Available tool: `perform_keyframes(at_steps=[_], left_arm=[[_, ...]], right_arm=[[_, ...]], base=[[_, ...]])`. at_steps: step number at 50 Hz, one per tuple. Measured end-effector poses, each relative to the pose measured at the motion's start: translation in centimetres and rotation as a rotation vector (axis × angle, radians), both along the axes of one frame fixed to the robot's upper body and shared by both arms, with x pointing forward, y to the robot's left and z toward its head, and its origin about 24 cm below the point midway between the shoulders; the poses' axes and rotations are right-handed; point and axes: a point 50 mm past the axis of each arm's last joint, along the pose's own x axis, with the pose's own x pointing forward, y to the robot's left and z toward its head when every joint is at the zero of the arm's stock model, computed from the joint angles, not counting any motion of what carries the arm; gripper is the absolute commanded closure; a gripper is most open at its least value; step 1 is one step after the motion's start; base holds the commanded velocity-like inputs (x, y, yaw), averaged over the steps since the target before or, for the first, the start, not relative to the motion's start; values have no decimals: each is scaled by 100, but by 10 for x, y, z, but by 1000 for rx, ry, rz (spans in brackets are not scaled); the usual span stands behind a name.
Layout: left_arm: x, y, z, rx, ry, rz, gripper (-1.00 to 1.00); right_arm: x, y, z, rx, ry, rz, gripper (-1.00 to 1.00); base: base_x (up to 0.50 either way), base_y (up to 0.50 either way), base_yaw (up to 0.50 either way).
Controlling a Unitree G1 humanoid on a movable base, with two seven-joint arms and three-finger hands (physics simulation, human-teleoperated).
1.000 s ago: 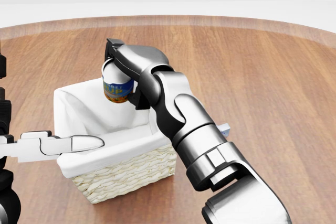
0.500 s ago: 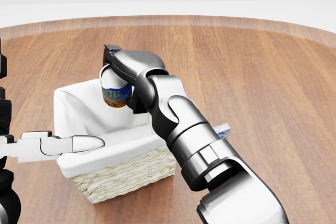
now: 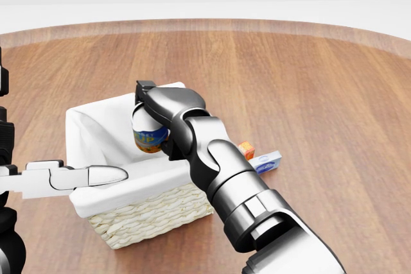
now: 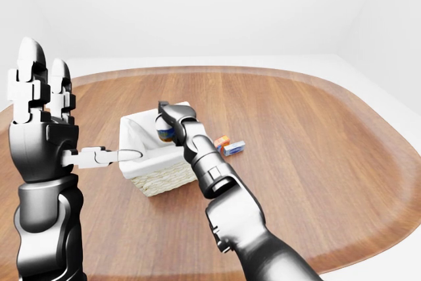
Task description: Pick up the alphabet soup and put it in the basket.
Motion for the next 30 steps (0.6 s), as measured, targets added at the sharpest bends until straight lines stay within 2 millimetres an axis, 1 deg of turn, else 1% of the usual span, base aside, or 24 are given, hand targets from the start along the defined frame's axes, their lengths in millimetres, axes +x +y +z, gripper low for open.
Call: perform_keyframes(at_steps=[12,23,30], left_arm=[[0,0,0,1,1,-3,-100],[0,0,0,2,0,-5,-100],[0,-1,1,3,-2,-7,-100]], right_arm=[[-2,-2,-10,-8,12,-9,95],[0,-5,-12,-15,10,-19,95],[5,-10,-10,-14,1,-38,95]], base=[[0,0,0],[0,0,0],[0,0,0]])
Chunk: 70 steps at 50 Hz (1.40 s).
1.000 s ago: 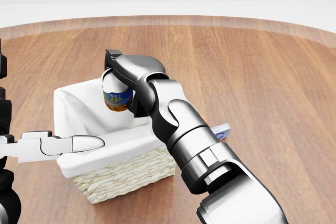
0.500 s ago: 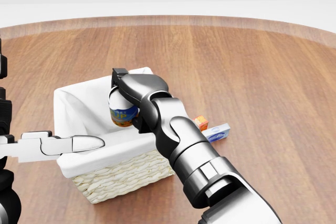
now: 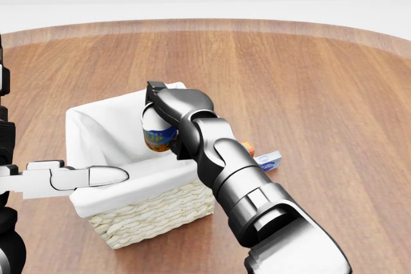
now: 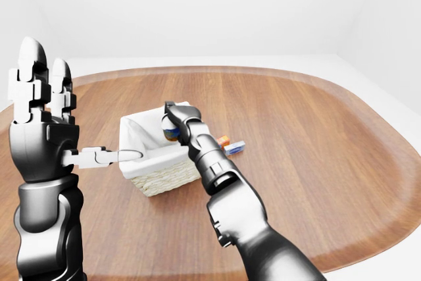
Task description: Pick up the alphabet soup and put it in the basket.
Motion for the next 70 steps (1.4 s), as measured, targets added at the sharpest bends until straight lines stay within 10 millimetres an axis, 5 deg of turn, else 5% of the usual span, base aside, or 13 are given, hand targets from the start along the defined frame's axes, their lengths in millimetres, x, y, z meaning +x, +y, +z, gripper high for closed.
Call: perform_keyframes(at_steps=[18,70], left_arm=[[1,0,-1,-1,6,-1,-100],[1,0,0,1,4,-4,-100]], right_arm=[[6,-8,3,1,-9,-34,95],[4,9,15,19,-31,18,95]], base=[[0,0,0],[0,0,0]])
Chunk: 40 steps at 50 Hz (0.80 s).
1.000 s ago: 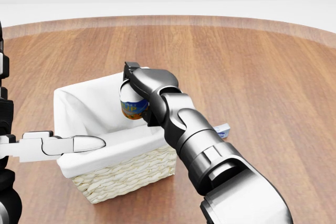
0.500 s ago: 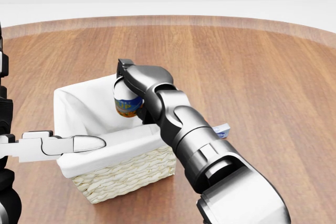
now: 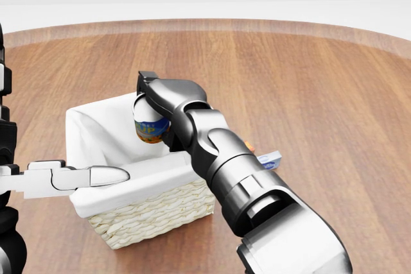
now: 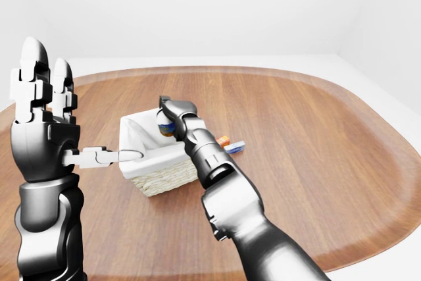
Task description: Pick up the alphabet soup and put it in the basket.
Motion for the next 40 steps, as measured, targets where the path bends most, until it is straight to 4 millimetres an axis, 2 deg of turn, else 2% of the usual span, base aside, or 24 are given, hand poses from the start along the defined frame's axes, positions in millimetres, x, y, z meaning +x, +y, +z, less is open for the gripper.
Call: perform_keyframes(at_steps=[7,9,20,40], left_arm=[[0,0,0,0,1,0,-100],[0,0,0,0,0,1,-100],[0,0,0,0,-1,0,-100],[0,0,0,0,0,-1,-100]], right_arm=[[0,0,1,-3,-2,0,95],[1,0,2,-3,-4,0,-100],[3,0,10,14,-27,-14,-100],[4,-2,11,23,-40,-32,-100]], base=[[0,0,0],[0,0,0],[0,0,0],[0,0,0]])
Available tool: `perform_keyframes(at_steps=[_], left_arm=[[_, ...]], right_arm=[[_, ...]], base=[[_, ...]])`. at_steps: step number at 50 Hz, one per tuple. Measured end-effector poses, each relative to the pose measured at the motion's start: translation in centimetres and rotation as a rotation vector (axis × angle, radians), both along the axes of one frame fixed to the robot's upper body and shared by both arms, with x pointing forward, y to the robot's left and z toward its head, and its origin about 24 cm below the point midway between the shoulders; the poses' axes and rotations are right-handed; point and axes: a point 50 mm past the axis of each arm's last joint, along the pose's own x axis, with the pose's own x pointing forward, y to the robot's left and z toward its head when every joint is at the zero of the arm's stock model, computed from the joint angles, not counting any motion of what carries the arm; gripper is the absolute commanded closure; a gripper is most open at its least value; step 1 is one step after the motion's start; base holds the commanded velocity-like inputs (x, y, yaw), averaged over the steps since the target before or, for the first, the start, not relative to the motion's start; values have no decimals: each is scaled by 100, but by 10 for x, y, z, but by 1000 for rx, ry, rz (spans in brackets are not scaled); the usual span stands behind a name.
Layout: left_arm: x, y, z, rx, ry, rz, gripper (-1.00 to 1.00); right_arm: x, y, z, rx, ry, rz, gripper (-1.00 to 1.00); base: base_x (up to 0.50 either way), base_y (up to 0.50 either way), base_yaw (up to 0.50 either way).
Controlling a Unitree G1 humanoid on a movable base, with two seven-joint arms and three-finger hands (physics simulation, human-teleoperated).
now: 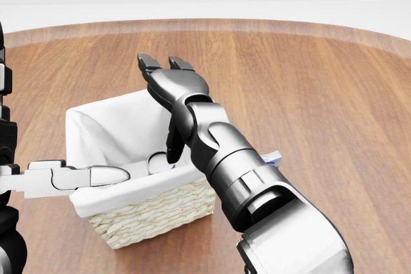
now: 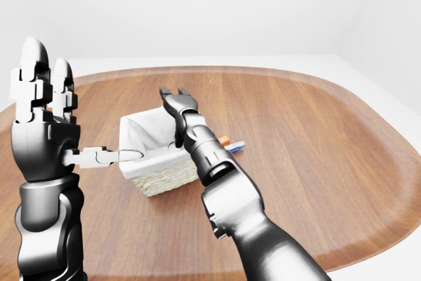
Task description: Pick up the alphabet soup and put it in the basket.
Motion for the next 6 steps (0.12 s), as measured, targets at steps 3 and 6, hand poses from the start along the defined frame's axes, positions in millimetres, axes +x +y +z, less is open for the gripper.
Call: perform_keyframes(at_steps=[3,6], left_arm=[[0,0,0,0,0,0,-100],[0,0,0,1,-2,-1,-100]], right_arm=[[0,0,2,-1,-4,0,-100],[1,1,5,-2,-7,3,-100]], base=[[0,0,0],[0,0,0]])
